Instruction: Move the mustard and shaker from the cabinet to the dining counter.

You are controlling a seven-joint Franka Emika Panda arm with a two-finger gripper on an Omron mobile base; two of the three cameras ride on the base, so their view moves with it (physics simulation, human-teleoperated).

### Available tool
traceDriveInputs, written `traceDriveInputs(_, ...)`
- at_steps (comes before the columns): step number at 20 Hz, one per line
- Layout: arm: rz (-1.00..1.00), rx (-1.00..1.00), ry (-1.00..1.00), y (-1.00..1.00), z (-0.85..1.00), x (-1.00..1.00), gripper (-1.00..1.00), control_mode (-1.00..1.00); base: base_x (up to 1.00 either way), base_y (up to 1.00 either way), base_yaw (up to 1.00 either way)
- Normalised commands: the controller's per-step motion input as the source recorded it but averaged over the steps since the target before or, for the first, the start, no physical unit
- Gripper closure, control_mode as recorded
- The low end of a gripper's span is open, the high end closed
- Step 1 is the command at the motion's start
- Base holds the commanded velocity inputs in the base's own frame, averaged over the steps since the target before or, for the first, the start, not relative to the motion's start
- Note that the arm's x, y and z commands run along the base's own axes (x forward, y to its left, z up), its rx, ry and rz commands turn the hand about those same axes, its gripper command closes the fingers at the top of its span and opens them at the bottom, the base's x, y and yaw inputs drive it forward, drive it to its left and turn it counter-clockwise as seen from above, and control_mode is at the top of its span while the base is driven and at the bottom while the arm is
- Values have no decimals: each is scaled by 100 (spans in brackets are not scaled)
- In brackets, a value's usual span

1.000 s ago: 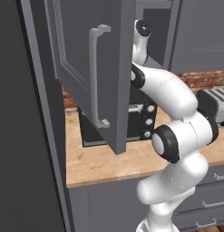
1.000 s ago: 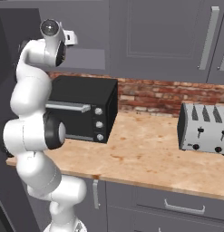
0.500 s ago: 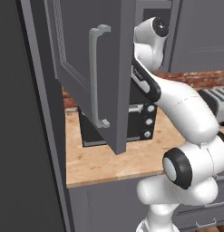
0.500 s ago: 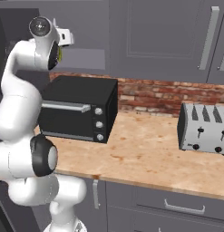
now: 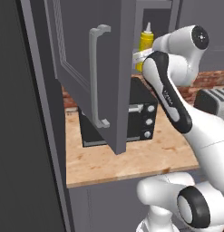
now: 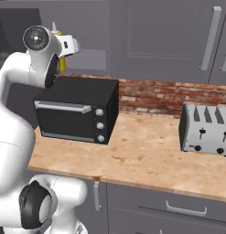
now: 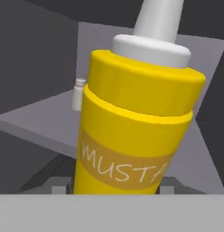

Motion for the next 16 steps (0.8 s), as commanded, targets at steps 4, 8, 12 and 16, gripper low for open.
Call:
traceDriveInputs(4, 0, -6, -16, -39, 4, -100, 100, -100, 0, 0, 0)
traceDriveInputs(8, 0, -4, -7, -26, 0, -99, 100, -100, 0, 0, 0)
traceDriveInputs(12, -4, 0, 0, -4, 0, -76, 100, -100, 0, 0, 0)
traceDriveInputs(16, -11, 0, -1, -2, 1, -62, 100, -100, 0, 0, 0)
